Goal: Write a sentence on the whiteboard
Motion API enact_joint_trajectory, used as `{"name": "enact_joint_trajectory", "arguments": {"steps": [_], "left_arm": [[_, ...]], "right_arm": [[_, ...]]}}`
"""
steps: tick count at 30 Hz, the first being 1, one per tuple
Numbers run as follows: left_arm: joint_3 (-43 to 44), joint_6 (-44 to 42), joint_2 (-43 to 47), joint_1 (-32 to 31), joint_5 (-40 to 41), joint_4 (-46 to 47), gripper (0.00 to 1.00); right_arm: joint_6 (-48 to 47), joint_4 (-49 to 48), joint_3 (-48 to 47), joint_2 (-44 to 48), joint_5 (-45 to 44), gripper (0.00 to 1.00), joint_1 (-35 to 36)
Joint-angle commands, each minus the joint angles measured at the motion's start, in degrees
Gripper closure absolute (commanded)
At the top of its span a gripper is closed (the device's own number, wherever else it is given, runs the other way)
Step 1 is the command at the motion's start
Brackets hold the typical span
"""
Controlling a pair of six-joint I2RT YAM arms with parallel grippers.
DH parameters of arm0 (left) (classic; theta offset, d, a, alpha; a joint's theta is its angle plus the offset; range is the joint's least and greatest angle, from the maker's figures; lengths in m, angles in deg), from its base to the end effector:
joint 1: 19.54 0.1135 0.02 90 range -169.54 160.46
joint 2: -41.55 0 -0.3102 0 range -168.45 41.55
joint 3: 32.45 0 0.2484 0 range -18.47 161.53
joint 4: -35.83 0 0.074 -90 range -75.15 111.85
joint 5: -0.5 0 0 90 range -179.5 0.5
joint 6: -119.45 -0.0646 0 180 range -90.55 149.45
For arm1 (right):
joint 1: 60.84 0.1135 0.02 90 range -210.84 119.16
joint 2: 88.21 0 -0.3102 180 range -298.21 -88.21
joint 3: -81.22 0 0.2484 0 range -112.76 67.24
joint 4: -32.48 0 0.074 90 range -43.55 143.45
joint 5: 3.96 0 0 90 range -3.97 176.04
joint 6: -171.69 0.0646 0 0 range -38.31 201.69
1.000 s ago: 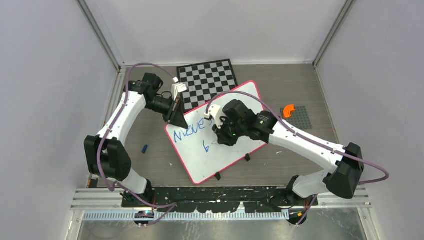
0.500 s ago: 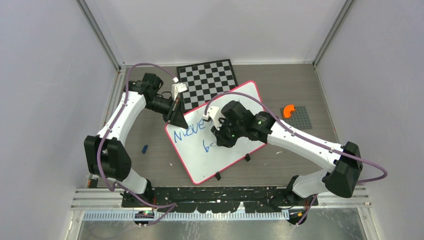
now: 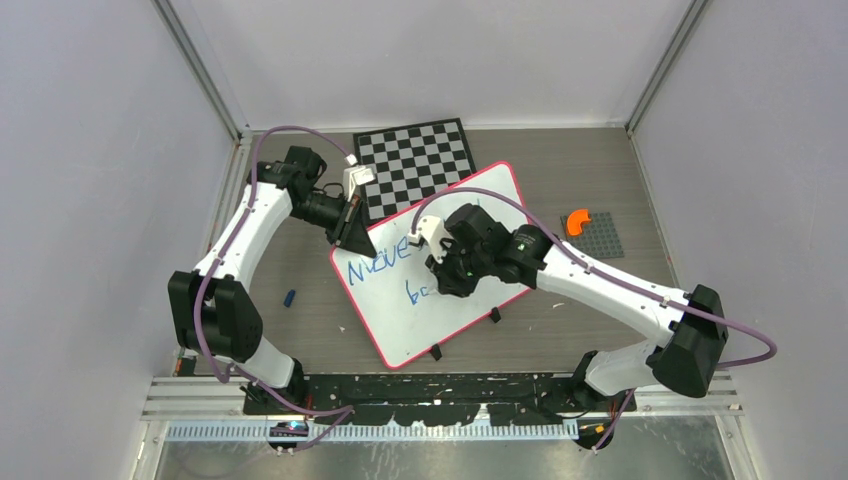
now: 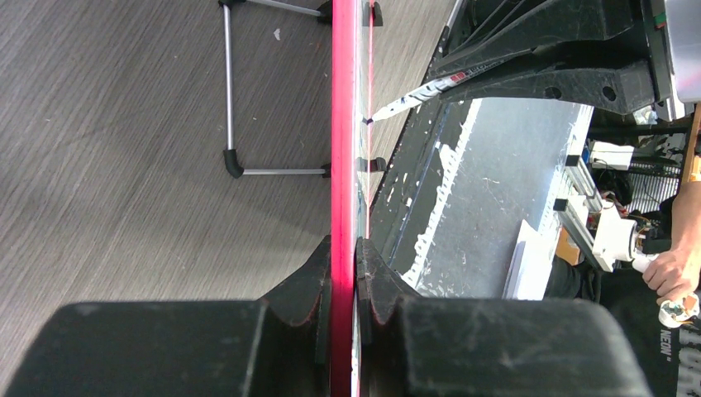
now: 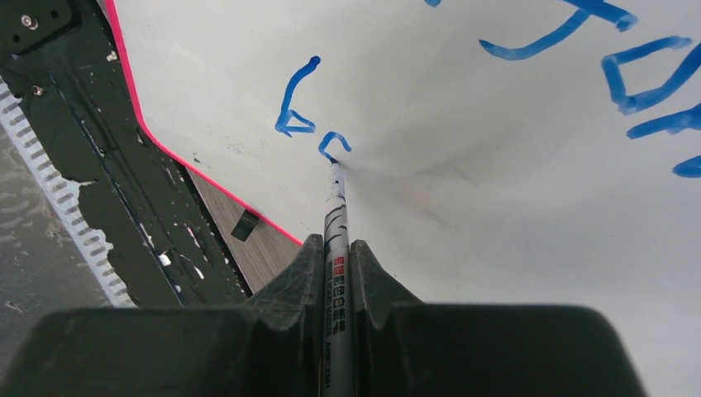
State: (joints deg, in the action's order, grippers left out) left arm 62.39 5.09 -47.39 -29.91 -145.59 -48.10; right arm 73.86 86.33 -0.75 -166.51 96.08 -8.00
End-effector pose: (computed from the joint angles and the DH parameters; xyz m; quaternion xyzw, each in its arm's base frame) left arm 0.2699 -0.1039 0.3415 0.3088 0.8231 -0.4529 0.1483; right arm 0.1681 0.2404 0.3275 -0.4988 0.7933 0.2059 0.2819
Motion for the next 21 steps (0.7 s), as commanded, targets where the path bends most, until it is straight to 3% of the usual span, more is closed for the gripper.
{"name": "enact_joint_trajectory", "arguments": {"steps": [1,16,21], "left_arm": [[0.3,-3.6,1.3,0.4,3.8,2.4,1.0],[0.0,-3.7,1.6,0.4,3.8,2.5,1.0],[-0.2,-3.7,1.5,0.4,3.7,2.7,1.0]], "right_arm": [[-1.7,-0.9,-3.3,1.2,-4.5,1.0,-0.9],[-0.9,1.2,-6.0,1.1,1.5,1.0,-0.8],[0.3,2.1,-5.5,2.8,4.5,1.0,-4.0]]}}
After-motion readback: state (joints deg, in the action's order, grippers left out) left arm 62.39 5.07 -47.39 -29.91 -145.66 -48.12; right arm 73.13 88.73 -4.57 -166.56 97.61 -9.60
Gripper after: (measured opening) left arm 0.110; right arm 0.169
